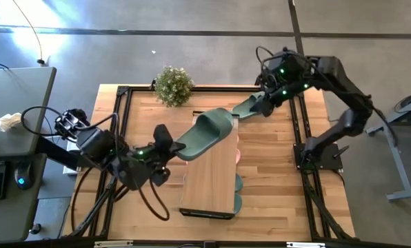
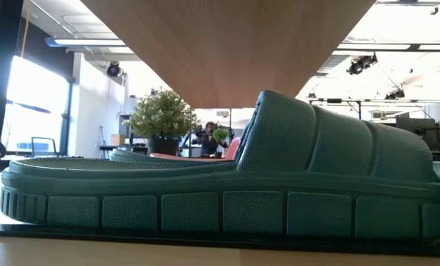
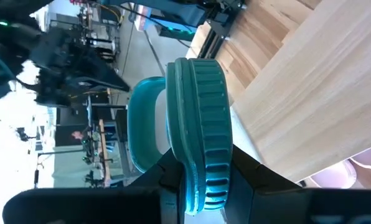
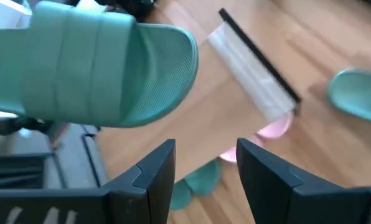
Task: Pick and place slides into the shelf
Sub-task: Put the bottom green slide on the shelf
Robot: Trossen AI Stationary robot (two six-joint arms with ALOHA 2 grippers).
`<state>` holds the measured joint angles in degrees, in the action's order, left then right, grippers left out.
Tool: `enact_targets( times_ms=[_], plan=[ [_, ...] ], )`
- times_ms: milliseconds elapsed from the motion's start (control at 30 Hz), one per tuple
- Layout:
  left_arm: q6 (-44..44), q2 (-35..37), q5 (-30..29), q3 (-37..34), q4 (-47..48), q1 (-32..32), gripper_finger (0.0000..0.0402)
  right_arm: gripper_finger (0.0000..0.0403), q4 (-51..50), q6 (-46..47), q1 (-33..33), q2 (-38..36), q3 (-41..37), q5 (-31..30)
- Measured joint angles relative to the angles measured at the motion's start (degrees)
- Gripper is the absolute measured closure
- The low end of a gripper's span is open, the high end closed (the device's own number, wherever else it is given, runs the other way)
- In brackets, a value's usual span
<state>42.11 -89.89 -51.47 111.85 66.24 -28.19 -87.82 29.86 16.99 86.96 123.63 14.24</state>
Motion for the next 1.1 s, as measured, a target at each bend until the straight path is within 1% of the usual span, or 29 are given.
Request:
enact_targets(
  times_ms=[100,167,233,300,400,433,533,633,700,733,800,900,1033,1100],
  plan=[
    [0.3,-0.1,-0.4,0.0,0.3,-1.1,0.0348,0.0242,9.5,4.2,0.0,-6.8,-13.4,2.9],
    [0.3,-0.1,-0.4,0.0,0.3,-1.7,0.0348,0.0242,19.4,8.4,0.0,-12.3,-24.0,6.7],
    [0.5,-0.1,-0.3,0.0,0.3,-2.0,0.0348,0.0242,30.4,13.6,0.0,-17.5,-34.3,10.0],
    [0.6,-0.1,-0.3,0.0,0.2,-2.3,0.0348,0.0242,37.9,19.5,0.1,-22.4,-43.5,11.6],
    [1.2,-0.1,-0.4,0.0,-0.1,-3.1,0.0348,0.0242,49.5,29.2,0.4,-28.7,-56.0,15.6],
    [1.5,-0.1,-0.4,0.0,-0.3,-3.4,0.0348,0.0242,55.0,32.4,0.4,-30.3,-60.2,17.2],
    [2.3,-0.1,-0.2,0.0,-0.4,-3.9,0.0348,0.0242,77.6,44.8,0.2,-33.5,-72.2,22.3],
    [2.5,-0.1,0.2,0.0,-0.4,-3.9,0.0348,0.0242,99.3,56.8,-0.1,-33.7,-82.0,24.1],
    [2.5,-0.1,0.2,0.0,-0.4,-3.8,0.0349,0.0242,108.8,62.1,0.2,-32.8,-86.6,24.2],
    [2.5,-0.1,0.3,0.0,-0.4,-3.8,0.0349,0.0242,111.9,64.0,0.3,-32.4,-88.3,24.2],
    [2.5,-0.1,0.9,0.0,-0.5,-3.8,0.0349,0.0242,115.1,65.7,0.2,-31.3,-90.4,24.0],
    [2.5,-0.2,1.9,0.0,-0.6,-3.8,0.0349,0.0242,117.4,65.5,0.1,-29.0,-91.2,24.1],
    [2.6,-0.2,3.3,0.0,-2.1,-3.8,0.0349,0.0242,126.1,66.7,0.5,-26.5,-91.1,25.4],
    [2.7,-0.2,3.3,0.0,-2.3,-3.8,0.0349,0.0242,128.3,67.7,0.8,-25.7,-91.1,25.6]
  ],
)
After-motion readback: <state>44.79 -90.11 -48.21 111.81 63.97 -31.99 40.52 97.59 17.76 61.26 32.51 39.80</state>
